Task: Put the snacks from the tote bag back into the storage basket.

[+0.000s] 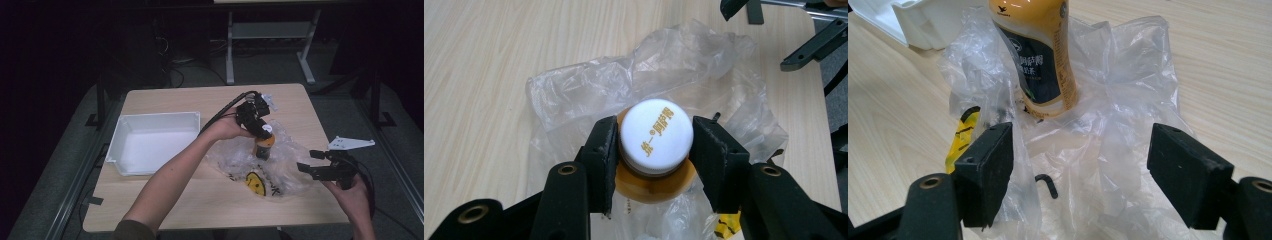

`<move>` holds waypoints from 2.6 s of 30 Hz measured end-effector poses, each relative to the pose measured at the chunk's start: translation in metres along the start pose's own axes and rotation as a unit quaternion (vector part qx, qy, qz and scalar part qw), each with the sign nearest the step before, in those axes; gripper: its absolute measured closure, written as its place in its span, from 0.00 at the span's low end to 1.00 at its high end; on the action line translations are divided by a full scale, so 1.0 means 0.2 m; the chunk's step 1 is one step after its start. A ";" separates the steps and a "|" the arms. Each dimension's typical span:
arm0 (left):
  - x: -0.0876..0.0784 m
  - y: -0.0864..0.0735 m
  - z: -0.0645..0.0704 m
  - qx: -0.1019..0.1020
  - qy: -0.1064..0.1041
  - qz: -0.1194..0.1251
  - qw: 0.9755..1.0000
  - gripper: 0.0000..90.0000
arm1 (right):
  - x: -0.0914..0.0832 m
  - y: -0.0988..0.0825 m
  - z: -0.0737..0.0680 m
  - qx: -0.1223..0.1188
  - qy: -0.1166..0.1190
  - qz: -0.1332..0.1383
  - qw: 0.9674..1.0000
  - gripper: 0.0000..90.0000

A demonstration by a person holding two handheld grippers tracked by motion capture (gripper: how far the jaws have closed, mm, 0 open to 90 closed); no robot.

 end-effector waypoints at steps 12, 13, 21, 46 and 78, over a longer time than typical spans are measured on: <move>0.00 0.01 -0.01 0.001 -0.004 0.001 1.000 0.63 | 0.00 0.00 0.00 0.000 0.001 0.000 1.000 0.29; 0.00 0.01 -0.01 0.003 -0.004 -0.001 1.000 0.64 | 0.00 0.00 0.00 0.001 0.001 -0.001 1.000 0.29; 0.00 0.01 -0.01 0.007 -0.006 -0.003 1.000 0.65 | -0.01 -0.01 0.00 0.000 0.001 0.001 1.000 0.29; 0.00 0.02 0.00 -0.002 0.000 -0.009 1.000 0.65 | -0.01 -0.01 0.01 0.003 -0.004 0.002 1.000 0.28; -0.09 0.10 0.04 0.006 0.006 0.002 1.000 0.66 | -0.03 -0.03 0.03 0.011 -0.012 0.006 1.000 0.28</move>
Point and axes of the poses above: each handheld gripper's, and its own axes: x roughly forward along the jaws, y roughly out of its top, z roughly to its right, the point moved 2 cm from there along x, roughly forward along the jaws, and after that the axes turned 3 degrees about z, right-handed, at the moved point
